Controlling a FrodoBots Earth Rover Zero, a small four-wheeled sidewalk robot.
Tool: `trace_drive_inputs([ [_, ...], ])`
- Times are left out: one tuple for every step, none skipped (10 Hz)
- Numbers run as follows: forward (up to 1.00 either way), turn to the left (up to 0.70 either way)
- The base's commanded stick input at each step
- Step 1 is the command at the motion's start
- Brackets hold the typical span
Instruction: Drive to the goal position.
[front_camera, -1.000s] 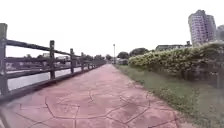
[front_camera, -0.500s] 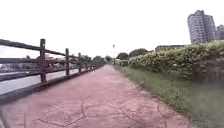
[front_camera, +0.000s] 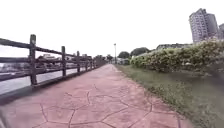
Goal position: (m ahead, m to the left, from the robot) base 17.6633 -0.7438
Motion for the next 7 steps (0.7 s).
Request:
trace_drive_inputs([
  [1.00,0.00],
  [1.00,0.00],
  [1.00,0.00],
  [1.00,0.00],
  [1.00,0.28],
  [1.00,0.27],
  [1.00,0.05],
])
